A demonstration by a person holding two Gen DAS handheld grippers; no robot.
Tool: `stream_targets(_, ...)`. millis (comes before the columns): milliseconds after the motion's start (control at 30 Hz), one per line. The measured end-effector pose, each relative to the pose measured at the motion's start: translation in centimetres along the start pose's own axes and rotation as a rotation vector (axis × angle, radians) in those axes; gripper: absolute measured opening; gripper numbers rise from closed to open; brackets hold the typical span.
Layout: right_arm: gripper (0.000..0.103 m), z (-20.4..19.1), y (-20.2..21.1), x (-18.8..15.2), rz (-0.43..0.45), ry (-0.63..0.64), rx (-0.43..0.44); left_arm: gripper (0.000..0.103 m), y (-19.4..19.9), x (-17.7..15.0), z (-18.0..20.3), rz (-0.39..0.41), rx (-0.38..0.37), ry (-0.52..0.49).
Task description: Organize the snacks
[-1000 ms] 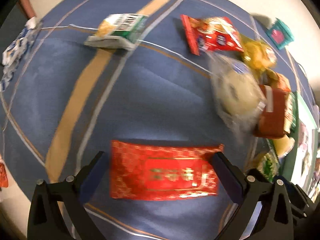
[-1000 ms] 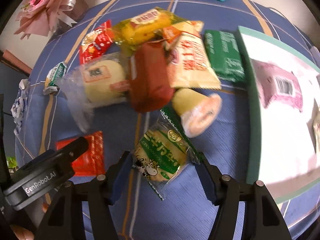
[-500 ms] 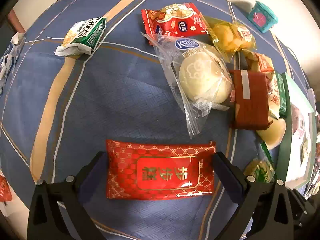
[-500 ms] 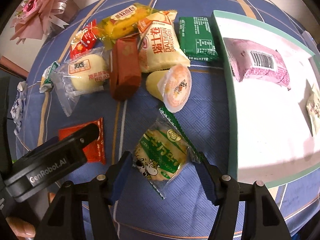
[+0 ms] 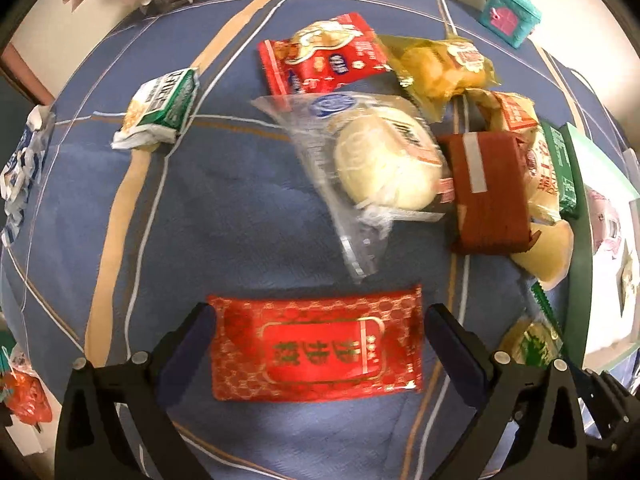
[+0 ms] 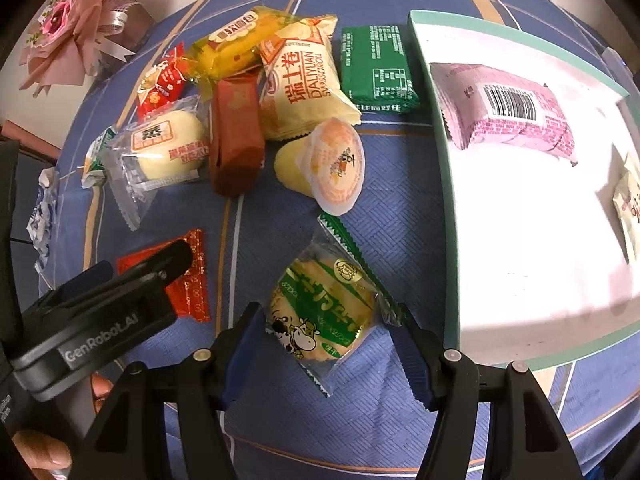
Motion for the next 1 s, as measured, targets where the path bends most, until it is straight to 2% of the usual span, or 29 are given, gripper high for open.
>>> stream_targets(167, 0.067, 0.4, 0.3, -0.3, -0.004, 0.0, -0.003, 0.103, 0.3, -1.2, 2.9, -0.018, 0.007, -0.034)
stream_targets(233, 0.067, 0.7, 0.6, -0.6, -0.005, 0.002, -0.004, 0.103, -0.1, -1.5, 3.2, -0.003, 0.057, -0.057)
stream_targets(400, 0.067, 1.0, 0.9, -0.8, -0.007, -0.001, -0.002, 0.103, -0.3, -1.5, 3.7, 0.0, 0.051, -0.044)
stream_targets(500, 0.067, -0.1, -0.2, 0.3, -0.009, -0.004, -0.006, 0.101, -0.4, -1.4, 2.8, -0.001, 0.051, -0.039)
stream_targets(567, 0.067, -0.5, -0.4, 0.6, -0.009, -0.007, -0.009, 0.089, -0.4, -1.2, 2.0, 0.01, 0.051, -0.035)
stream_targets(733, 0.066, -0.9, -0.1, 0.9, -0.004, -0.02, 0.003, 0.081, 0.9, -1.4, 1.9, 0.018, 0.042, -0.041)
stream_targets(800, 0.066, -0.8, 0.1, 1.0, 0.0, -0.022, 0.01, 0.071, 1.8, -1.4, 2.4, 0.028, 0.026, -0.038)
stream_targets(833, 0.066, -0.7, 0.3, 1.0, 0.003, -0.022, 0.013, 0.061, 2.2, -1.3, 2.7, 0.033, 0.013, -0.035)
stream_targets(1000, 0.066, -0.7, 1.2, 1.3, 0.016, -0.013, 0.015, 0.059, 3.1, -1.5, 2.9, 0.03, -0.021, -0.013)
Point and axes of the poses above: each gripper's, at about its wrist camera, not at the fingertips, and y roughly against the way its jaws point, z to its right, x to its top, the point moved 8 cm from there along -y, roughly the way its jaws point, and after that the axes turned 15 degrees about y, right-handed, at the moved point
